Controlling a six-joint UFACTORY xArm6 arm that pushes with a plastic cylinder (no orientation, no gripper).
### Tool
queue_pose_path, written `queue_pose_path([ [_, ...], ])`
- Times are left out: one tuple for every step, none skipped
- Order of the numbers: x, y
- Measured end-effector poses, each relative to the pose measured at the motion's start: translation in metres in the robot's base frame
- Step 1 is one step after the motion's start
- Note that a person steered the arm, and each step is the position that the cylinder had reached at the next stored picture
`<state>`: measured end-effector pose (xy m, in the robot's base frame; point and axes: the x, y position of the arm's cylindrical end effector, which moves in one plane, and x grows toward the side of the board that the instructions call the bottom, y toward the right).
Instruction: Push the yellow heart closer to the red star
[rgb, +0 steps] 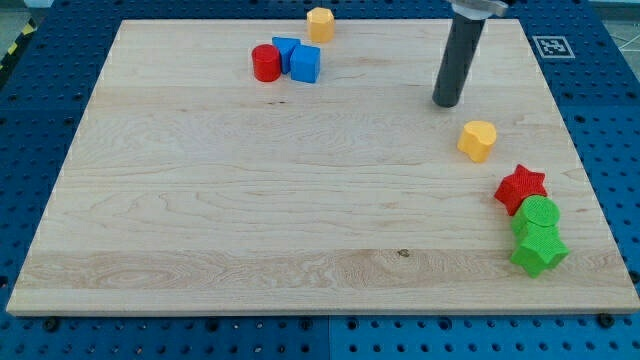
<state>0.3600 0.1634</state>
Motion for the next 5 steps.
queue_pose_path([
  [0.007,0.014],
  [0.011,0.015],
  [0.023,0.015],
  [0.042,0.015],
  [0.047,0.009],
])
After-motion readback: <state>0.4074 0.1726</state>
